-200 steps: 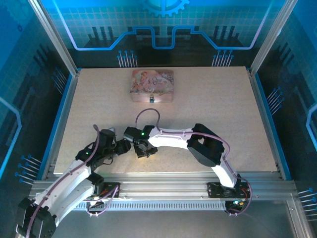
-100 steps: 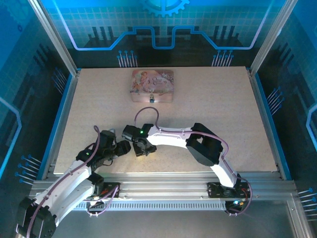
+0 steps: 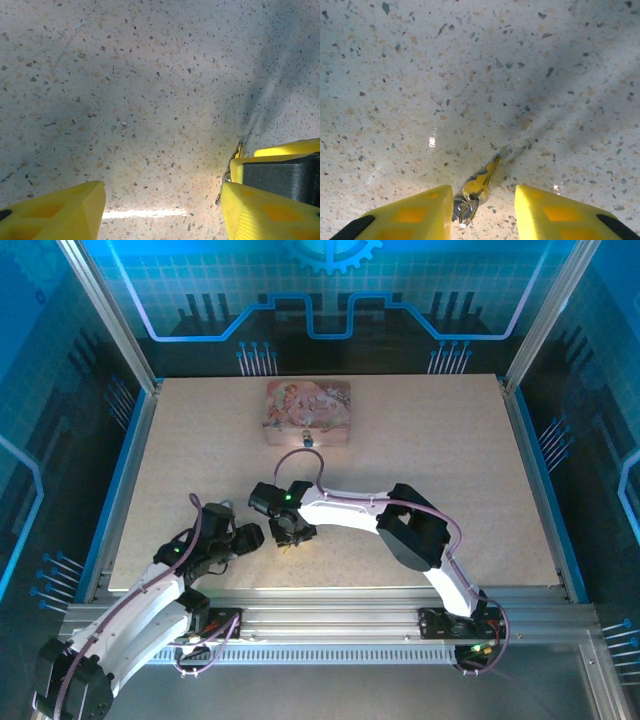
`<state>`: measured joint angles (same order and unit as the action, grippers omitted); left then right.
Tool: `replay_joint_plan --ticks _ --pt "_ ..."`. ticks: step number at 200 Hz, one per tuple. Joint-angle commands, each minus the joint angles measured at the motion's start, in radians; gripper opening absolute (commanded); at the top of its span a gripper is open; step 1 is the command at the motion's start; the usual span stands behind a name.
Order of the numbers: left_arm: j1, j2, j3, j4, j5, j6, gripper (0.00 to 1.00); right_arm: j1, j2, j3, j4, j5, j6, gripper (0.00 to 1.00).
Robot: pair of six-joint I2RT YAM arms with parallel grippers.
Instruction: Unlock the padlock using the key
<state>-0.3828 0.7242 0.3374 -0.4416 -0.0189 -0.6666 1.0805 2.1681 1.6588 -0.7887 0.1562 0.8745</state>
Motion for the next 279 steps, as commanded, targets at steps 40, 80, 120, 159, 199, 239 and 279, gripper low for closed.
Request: replay_joint_plan --ticks 40,80,120,159,199,239,279 --pt "-0.005 -0.012 -0.011 -0.016 -0.012 0.029 0.64 -0.006 0.067 0.058 -0.036 -0.033 -0.012 0.33" --pt "-0.004 -0.012 -0.012 -0.017 -0.013 0.031 0.64 -0.004 0.092 0.079 -0.050 -0.020 -0.024 0.27" --pt "-0.003 -0.012 -0.014 -0.014 -0.012 0.030 0.65 0.001 0.117 0.095 -0.077 0.003 -0.041 0.23" --pt "-0.004 -0.012 -0.014 -0.016 -0.013 0.032 0.65 0.001 0.125 0.111 -0.077 0.001 -0.055 0.19" --pt "-0.003 -0.012 -0.013 -0.017 -0.013 0.032 0.66 -0.008 0.119 0.131 -0.074 0.015 -0.079 0.14" --pt "-0.004 -0.012 -0.012 -0.017 -0.013 0.032 0.67 -0.031 0.098 0.130 -0.037 0.028 -0.115 0.09" --pt "-0.003 -0.012 -0.013 -0.017 -0.013 0.029 0.67 -0.051 0.090 0.140 -0.011 0.035 -0.159 0.07"
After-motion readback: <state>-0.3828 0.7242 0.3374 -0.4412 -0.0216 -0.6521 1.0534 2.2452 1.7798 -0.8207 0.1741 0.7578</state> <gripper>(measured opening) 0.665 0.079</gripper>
